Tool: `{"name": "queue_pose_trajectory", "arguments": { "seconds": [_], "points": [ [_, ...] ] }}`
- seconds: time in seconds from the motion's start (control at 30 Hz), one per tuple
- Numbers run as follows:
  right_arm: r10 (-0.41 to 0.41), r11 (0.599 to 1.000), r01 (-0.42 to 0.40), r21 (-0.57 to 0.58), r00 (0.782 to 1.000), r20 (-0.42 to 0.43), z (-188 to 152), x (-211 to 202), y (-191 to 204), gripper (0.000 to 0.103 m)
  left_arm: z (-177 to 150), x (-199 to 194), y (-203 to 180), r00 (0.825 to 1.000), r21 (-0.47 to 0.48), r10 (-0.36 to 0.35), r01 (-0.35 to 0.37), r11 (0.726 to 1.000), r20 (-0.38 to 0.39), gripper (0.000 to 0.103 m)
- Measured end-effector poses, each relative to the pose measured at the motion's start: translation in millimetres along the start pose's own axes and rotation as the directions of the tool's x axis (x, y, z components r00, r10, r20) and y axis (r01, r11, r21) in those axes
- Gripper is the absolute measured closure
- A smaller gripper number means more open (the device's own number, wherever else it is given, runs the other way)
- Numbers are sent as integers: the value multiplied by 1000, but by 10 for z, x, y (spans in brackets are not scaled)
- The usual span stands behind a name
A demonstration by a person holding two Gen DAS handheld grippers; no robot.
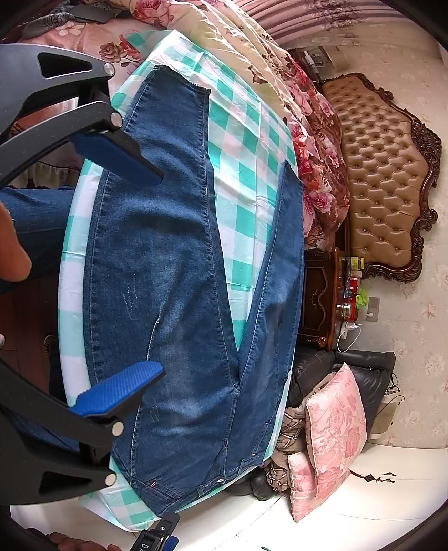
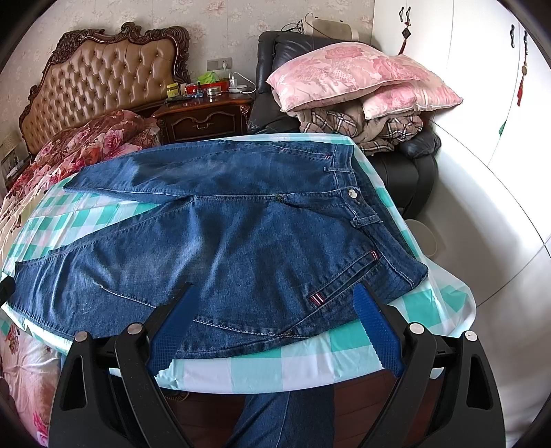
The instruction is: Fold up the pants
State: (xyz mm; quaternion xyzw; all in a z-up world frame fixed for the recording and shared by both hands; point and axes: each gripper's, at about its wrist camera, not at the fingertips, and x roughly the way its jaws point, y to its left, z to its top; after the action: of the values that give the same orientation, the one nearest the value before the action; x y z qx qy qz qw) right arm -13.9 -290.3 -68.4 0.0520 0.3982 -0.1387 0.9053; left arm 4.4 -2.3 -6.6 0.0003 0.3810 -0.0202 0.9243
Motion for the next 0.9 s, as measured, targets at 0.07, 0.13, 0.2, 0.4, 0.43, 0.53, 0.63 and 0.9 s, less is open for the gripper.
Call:
{"name": "queue_pose_trajectory", "arguments": {
  "seconds": [0.07, 0.13, 0.2, 0.4, 0.43, 0.53, 0.63, 0.9],
  "points": [
    [0, 1000, 0, 1, 1000, -1, -1, 2, 0, 15, 1, 0, 1, 1000, 0, -1, 1, 1000, 0, 2],
    [0, 1000, 0, 1, 1000, -1, -2, 4, 1, 15, 0, 1, 4, 1000, -1, -1, 1, 1000, -2, 2],
    [0, 1000, 0, 1, 1000, -1, -2, 5, -1, 15, 2, 1, -2, 1000, 0, -1, 1, 1000, -1, 2],
    [1, 1000, -1, 2, 1000, -3, -5, 1, -11, 15, 2, 1, 0, 1000, 0, -1, 1, 1000, -1, 2],
    [2, 1000, -2, 3, 1000, -4, -10, 4, -7, 15, 3, 1, 0, 1000, 0, -1, 1, 1000, -1, 2],
    [0, 1000, 0, 2, 1000, -3, -18, 7, -6, 15, 3, 1, 1, 1000, 0, -2, 2, 1000, -2, 2],
    [-1, 1000, 1, 2, 1000, -3, -31, 13, 0, 15, 5, 1, 1, 1000, 0, -1, 1, 1000, -2, 2],
    [3, 1000, -3, 6, 1000, -13, -106, 45, 6, 15, -98, 16, 32, 1000, 1, -3, 3, 1000, -7, 2]
  ]
}}
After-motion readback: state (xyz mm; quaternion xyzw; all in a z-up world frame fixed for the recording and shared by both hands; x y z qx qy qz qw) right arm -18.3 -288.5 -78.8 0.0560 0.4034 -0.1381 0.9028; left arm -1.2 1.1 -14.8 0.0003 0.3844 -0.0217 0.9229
